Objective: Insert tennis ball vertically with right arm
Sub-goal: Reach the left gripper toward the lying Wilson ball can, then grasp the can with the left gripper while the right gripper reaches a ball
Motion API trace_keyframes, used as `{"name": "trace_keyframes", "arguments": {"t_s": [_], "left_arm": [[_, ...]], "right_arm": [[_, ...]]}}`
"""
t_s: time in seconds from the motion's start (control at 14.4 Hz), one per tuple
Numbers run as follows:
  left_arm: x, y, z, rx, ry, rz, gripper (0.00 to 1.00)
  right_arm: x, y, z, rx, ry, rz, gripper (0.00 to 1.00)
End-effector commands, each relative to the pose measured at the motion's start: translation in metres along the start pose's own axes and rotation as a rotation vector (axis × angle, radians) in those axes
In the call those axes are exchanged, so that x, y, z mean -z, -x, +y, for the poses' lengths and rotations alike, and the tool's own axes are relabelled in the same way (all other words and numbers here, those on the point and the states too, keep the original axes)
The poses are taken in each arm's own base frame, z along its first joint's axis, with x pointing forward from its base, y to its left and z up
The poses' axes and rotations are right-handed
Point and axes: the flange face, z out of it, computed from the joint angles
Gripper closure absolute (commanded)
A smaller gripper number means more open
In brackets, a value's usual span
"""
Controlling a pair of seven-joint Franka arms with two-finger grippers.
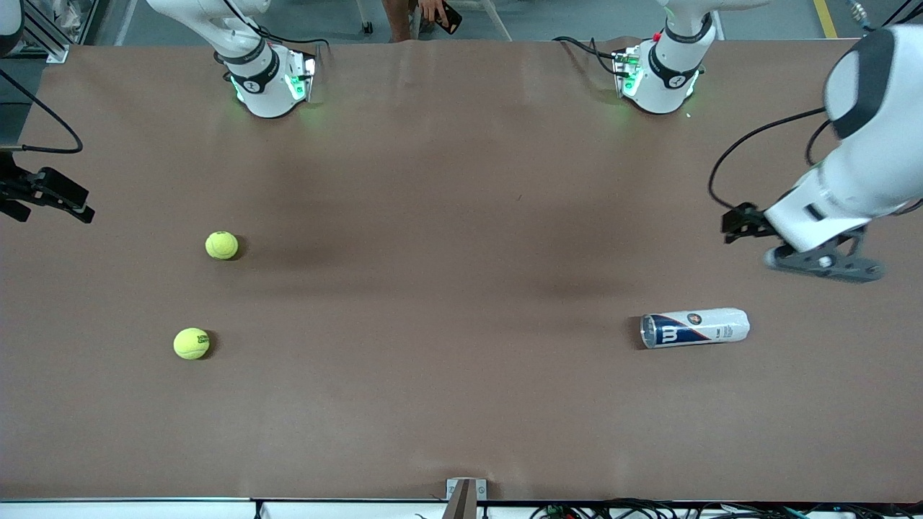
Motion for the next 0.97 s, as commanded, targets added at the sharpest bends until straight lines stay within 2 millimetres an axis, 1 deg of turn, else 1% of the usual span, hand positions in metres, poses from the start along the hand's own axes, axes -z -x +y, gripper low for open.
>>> {"name": "trace_keyframes", "arguments": {"t_s": [0.0, 0.07, 0.14, 0.35, 0.42, 0.55, 0.62, 0.69, 0.76, 0.83, 0.9], "left_arm": [[-0.024, -0.020, 0.013, -0.132, -0.006, -0.012, 0.00], [-0.037, -0.026, 0.022, -0.191, -0.001, -0.022, 0.00], [-0.047, -0.030, 0.026, -0.268, -0.006, -0.038, 0.00], [-0.084, -0.046, 0.023, -0.440, -0.064, -0.069, 0.00], [-0.095, -0.050, 0.021, -0.510, -0.071, -0.079, 0.00], [-0.116, -0.056, 0.015, -0.610, -0.057, -0.098, 0.00], [-0.129, -0.058, 0.013, -0.648, -0.048, -0.116, 0.00], [-0.136, -0.060, 0.011, -0.682, -0.047, -0.127, 0.00], [-0.144, -0.063, 0.010, -0.720, -0.073, -0.150, 0.00], [-0.160, -0.065, 0.008, -0.764, -0.100, -0.187, 0.00], [-0.172, -0.068, 0.007, -0.798, -0.105, -0.202, 0.00]], "right_arm": [[0.003, 0.003, 0.001, -0.002, 0.011, 0.005, 0.00], [0.000, 0.001, 0.001, -0.002, 0.011, 0.000, 0.00], [0.000, 0.001, 0.001, 0.000, 0.013, 0.003, 0.00], [-0.002, 0.001, 0.002, -0.003, 0.013, -0.006, 0.00], [-0.011, -0.001, 0.002, -0.003, 0.013, -0.026, 0.00], [-0.016, -0.003, 0.004, -0.007, 0.014, -0.032, 0.00], [-0.027, -0.006, 0.006, -0.008, 0.014, -0.053, 0.00], [-0.036, -0.010, 0.008, -0.012, 0.015, -0.069, 0.00], [-0.039, -0.012, 0.009, -0.014, 0.017, -0.067, 0.00], [-0.043, -0.012, 0.016, -0.026, 0.016, -0.075, 0.00], [-0.050, -0.014, 0.018, -0.029, 0.015, -0.087, 0.00]]}}
